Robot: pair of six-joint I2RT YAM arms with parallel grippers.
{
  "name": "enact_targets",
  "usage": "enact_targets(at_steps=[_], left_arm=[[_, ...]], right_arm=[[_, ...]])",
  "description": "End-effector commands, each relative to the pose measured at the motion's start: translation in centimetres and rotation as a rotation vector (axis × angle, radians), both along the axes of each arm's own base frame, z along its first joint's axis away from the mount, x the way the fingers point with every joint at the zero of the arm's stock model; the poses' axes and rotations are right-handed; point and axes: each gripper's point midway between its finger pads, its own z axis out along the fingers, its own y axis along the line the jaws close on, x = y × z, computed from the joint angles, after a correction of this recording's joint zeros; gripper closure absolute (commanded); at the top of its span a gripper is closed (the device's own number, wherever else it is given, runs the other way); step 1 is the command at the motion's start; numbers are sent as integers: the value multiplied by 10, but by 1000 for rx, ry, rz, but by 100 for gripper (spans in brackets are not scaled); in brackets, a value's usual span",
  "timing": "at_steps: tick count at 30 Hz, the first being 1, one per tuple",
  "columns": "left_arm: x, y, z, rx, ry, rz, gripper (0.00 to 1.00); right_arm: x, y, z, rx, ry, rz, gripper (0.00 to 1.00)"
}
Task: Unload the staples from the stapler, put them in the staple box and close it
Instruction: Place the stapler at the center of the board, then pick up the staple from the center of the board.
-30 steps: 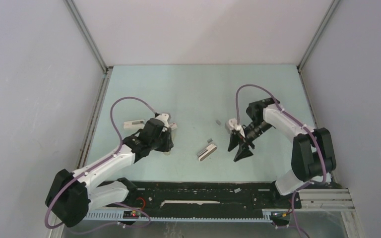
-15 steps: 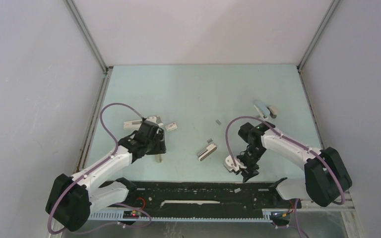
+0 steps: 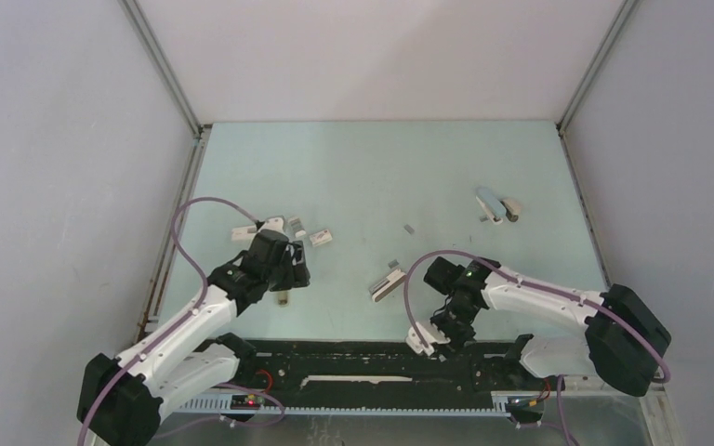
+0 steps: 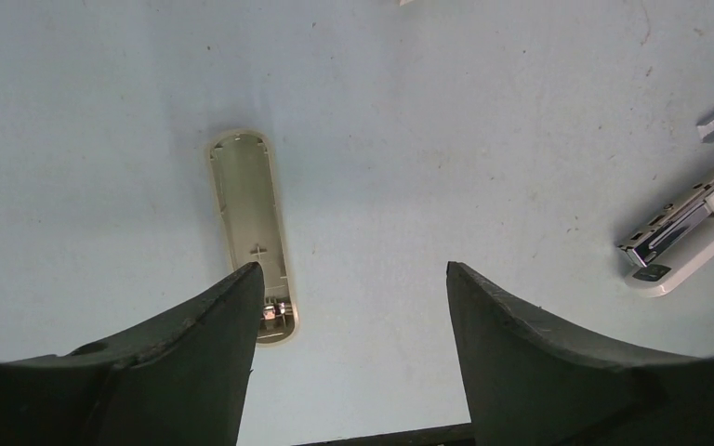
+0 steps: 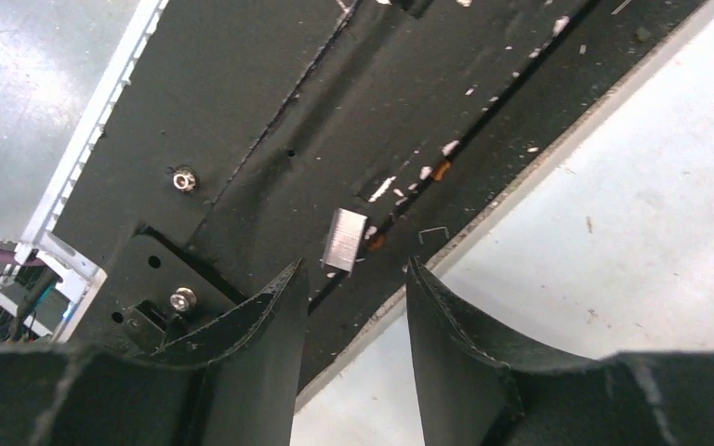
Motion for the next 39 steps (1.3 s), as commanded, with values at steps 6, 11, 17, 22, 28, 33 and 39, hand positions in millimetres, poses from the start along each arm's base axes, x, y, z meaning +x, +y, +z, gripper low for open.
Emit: enact_targets(at_steps=[6,11,17,22,28,33,39], left_arm=[[-3,6,2,-20,-30,44,23],[-3,5,6,-28,-40,34,22],[-3,4,9,-32,-49,27,22],[-2,4,11,-36,-57,31,22],[-2,5,11,-32,-58,31,22],[0,5,10,-25,-58,29,22],[0,5,9,-18,-56,26,21]], right_arm=[[-2,7,-6,-34,-100,-44,48],[-9,10,-9,-50,-119,-15,48],[-13,8,-13,-71,-132,2,48],[-15,5,-16,-89,-139,12,49],[-16,3,-21,-111,-147,20,51],[-17,2,-24,-125,-148,18,54],[-16,0,-30,-143,-150,16,62]])
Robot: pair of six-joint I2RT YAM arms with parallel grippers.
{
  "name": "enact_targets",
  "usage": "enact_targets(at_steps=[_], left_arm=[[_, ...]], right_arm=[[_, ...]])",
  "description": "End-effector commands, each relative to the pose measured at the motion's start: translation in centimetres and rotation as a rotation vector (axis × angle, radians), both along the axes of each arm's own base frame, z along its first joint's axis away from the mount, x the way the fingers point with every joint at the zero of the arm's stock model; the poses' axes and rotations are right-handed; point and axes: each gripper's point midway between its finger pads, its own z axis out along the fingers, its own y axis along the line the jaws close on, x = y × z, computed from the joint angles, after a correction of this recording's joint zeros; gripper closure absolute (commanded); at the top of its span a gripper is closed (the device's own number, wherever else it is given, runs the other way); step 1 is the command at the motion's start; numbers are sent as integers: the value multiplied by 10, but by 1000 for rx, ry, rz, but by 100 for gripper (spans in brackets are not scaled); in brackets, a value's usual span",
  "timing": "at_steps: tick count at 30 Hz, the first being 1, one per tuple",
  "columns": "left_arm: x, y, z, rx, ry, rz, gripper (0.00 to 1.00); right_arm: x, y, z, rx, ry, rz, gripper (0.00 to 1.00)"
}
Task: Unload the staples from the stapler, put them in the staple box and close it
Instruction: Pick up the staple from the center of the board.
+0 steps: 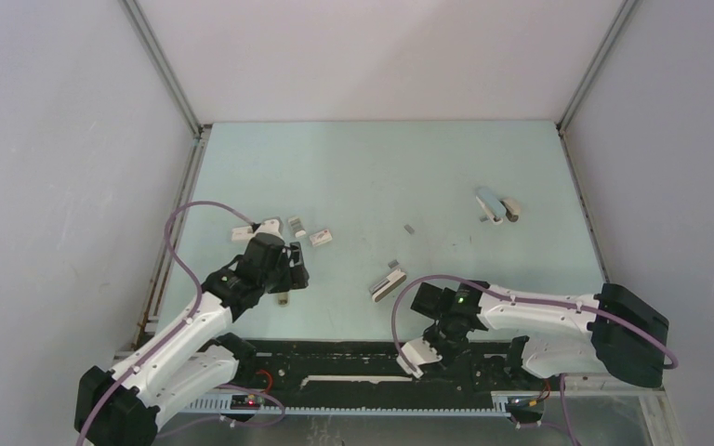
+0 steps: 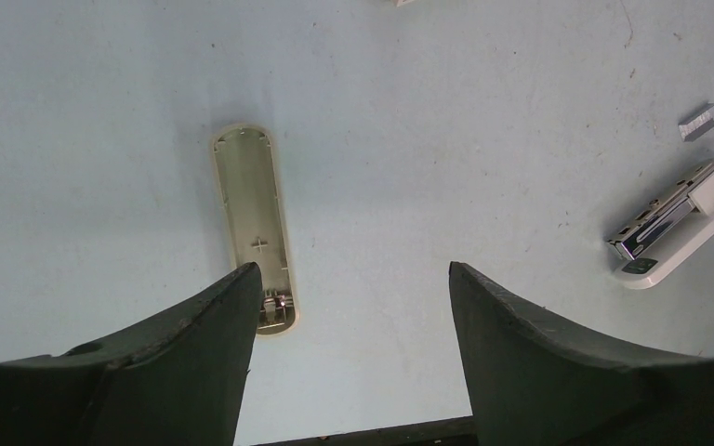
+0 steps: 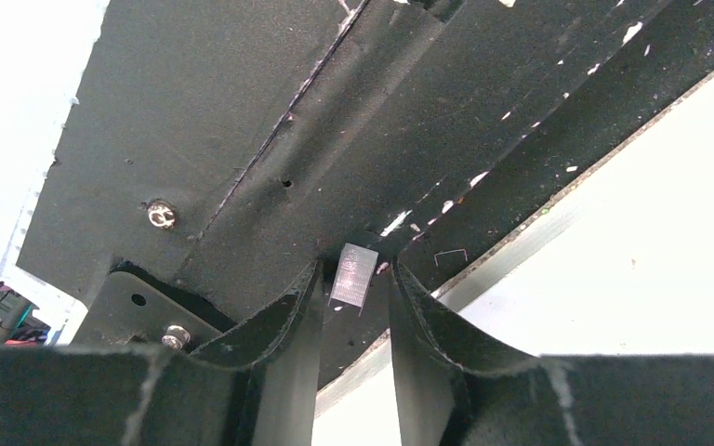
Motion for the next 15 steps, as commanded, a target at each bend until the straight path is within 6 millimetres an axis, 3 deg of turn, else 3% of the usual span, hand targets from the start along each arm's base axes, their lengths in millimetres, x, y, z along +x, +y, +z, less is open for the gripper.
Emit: enact_targets(at_steps=[1,8,15], left_arm=[[5,3,1,11,-20,16,21],[5,3,0,9,-20,16,21],[6,0,1,-1,-25,3,21]], right_arm=[[0,-1,-6,-18,-8,0,64],[3,2,-5,-8,-21,-18,78],[5,14,10,41,13,-70,83]])
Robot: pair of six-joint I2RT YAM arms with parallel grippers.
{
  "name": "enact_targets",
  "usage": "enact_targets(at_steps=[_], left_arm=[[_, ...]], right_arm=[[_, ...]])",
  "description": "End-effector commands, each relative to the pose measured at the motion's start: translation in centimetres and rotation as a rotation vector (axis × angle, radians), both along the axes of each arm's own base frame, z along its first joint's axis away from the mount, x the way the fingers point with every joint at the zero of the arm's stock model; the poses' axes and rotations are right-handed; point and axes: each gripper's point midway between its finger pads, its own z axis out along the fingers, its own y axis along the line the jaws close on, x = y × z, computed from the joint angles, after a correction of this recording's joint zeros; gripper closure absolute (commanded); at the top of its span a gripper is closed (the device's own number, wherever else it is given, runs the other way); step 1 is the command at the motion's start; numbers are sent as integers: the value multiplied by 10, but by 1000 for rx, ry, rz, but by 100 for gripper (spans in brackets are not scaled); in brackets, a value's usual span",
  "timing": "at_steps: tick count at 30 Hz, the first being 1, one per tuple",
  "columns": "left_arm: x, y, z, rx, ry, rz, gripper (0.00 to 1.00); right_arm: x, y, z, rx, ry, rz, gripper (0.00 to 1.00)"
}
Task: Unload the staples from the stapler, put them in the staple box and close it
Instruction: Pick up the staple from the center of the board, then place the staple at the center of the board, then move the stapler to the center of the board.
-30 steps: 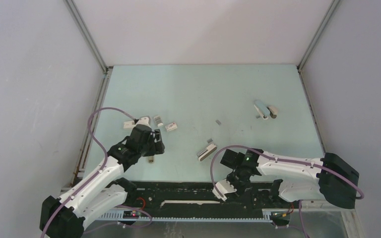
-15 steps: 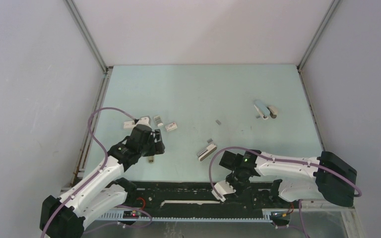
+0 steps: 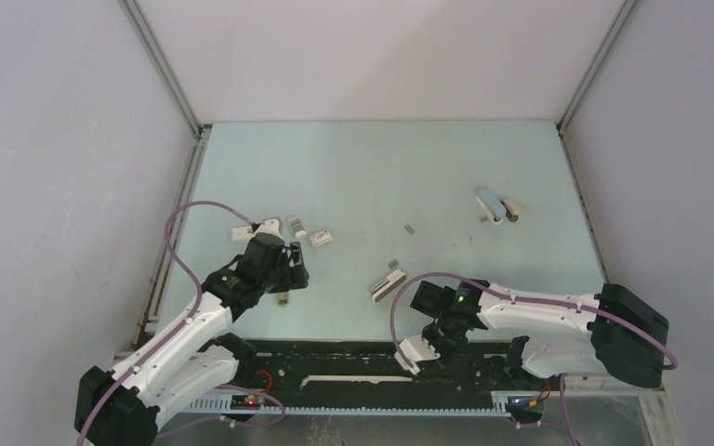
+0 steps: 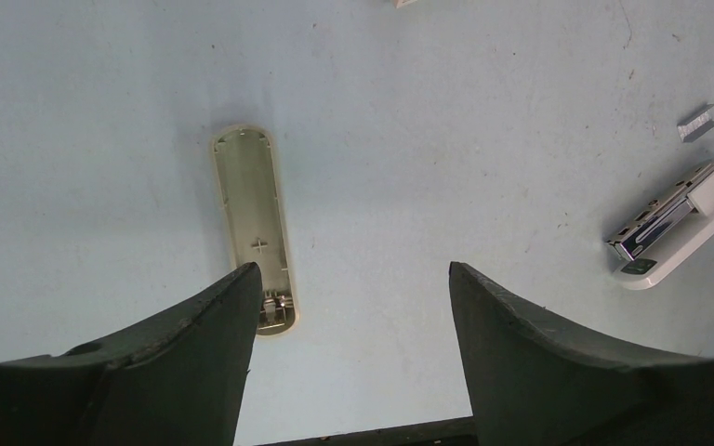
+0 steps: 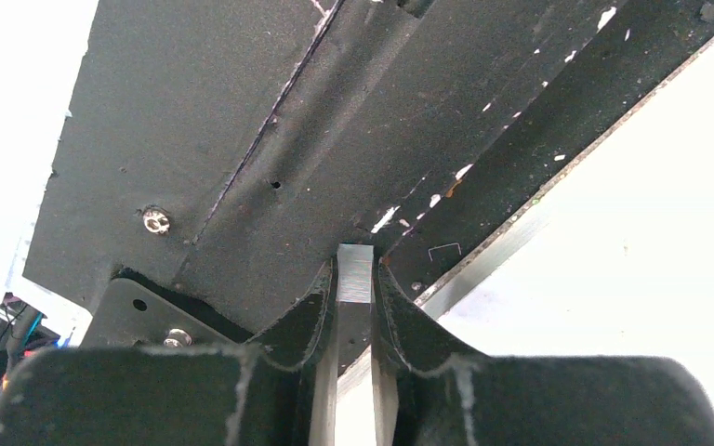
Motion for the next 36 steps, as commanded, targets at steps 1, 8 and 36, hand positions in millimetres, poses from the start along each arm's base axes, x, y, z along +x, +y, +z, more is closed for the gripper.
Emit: enact_targets(at_steps=[1,8,36], left_arm=[[6,-1,3,-4,-30,-2,21],[14,-5,15,-18,-73,-14,21],[42,28,-18,12,91,214,10]], right_arm=[[3,14,12,54,22,-34,83],[35,49,73,222,153,-244,83],[278,8,30,187,144,-1245,76]])
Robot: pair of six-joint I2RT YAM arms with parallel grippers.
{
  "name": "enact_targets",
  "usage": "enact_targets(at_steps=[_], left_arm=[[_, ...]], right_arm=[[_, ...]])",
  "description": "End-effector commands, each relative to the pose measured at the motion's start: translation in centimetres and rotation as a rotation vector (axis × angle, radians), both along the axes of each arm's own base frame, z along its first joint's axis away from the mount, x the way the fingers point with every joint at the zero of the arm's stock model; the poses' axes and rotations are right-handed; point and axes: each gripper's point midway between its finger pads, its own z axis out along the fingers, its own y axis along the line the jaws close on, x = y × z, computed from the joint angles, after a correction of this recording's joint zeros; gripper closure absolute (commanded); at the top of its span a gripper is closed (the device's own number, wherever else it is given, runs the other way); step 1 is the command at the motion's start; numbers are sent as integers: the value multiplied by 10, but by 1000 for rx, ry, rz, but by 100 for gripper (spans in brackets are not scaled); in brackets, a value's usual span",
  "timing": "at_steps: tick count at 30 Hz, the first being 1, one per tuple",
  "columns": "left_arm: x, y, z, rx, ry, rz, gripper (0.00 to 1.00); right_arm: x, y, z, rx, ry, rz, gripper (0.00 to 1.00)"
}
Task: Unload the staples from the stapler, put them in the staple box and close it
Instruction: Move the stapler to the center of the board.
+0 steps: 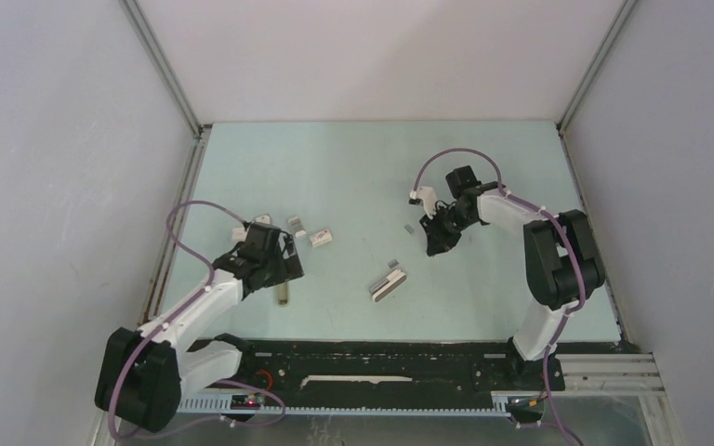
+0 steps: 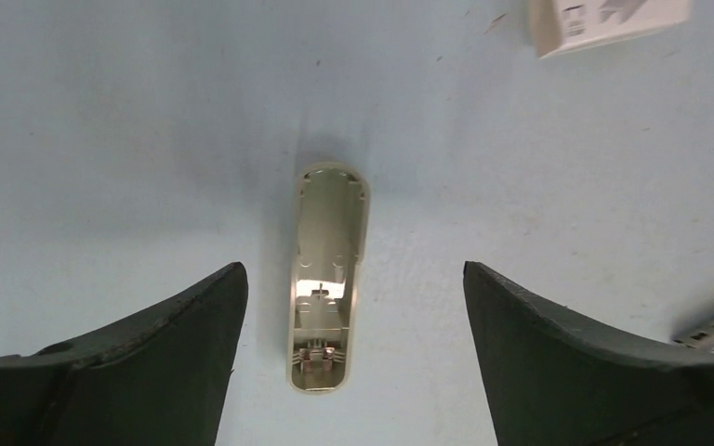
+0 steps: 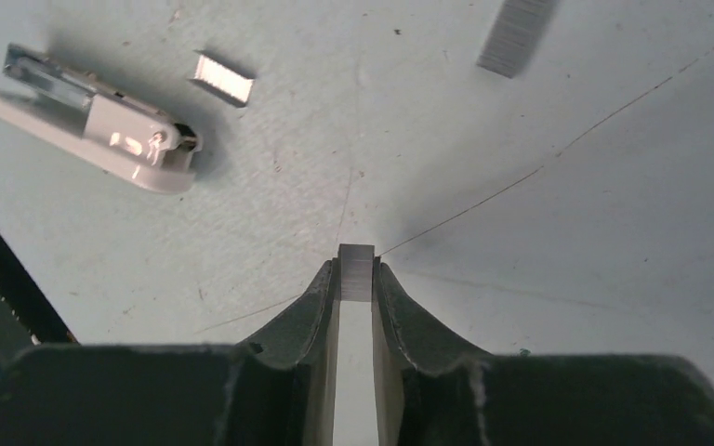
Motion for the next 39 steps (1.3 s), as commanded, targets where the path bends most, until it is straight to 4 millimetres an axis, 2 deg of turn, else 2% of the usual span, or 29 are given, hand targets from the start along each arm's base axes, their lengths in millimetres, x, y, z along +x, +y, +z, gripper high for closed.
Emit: enact_targets(at_steps=[1,6,8,12,18,22,27,31,34,36,39], left_arm=[[17,0,9,4,7,49,12],[9,4,-15,47,155,104,22],[7,7,-22,74,205,125,32],[9,13,-27,132,259,132,45],[22,13,-20,173,270,89,62],[28,2,-15,129,261,34,72],[36,-22,-2,26,218,-77,76],[40,-34,4,-19,204,-146,76],[38,-39,1,-44,228,-180,76],[34,-39,-6,-48,260,-184,76],[32,-39,-14,-66,292,-182,70]], right_arm=[[22,-1,1,-18,-25,-79,75],[26,-5,-5,-30,-14,-101,71],[26,-5,-6,-28,-10,-104,69],[27,-4,-5,-16,-10,-105,60],[31,-3,16,32,-45,-111,46],[25,0,38,113,-71,-58,42],[-6,28,72,293,-105,162,40],[-38,57,88,385,-178,423,39],[-68,70,81,417,-267,703,35],[-73,78,74,424,-364,857,29],[-67,95,63,366,-448,966,24]])
